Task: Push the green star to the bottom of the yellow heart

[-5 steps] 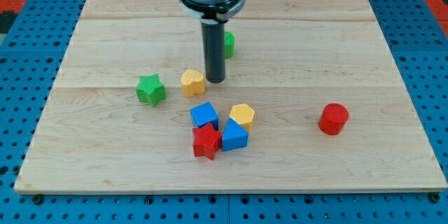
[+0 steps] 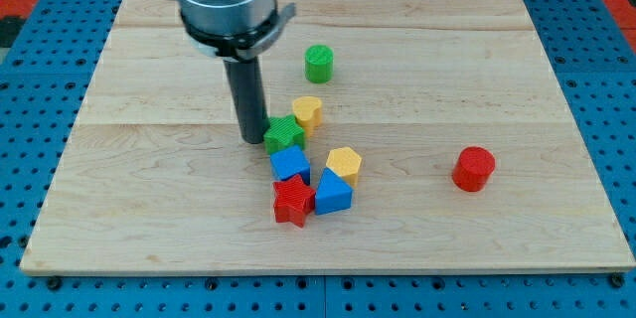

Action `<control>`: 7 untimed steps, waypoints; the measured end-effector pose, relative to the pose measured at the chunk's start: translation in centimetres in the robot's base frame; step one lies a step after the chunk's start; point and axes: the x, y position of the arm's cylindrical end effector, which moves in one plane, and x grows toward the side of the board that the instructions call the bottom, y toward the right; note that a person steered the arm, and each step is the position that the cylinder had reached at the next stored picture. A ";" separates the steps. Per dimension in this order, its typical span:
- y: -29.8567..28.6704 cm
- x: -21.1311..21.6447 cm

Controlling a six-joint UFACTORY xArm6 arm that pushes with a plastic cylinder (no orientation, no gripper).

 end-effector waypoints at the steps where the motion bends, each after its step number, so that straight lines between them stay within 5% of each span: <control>1: -2.3 -0.1; 2: -2.2 2.1; 5: 2.0 -2.0; 7: -1.9 4.0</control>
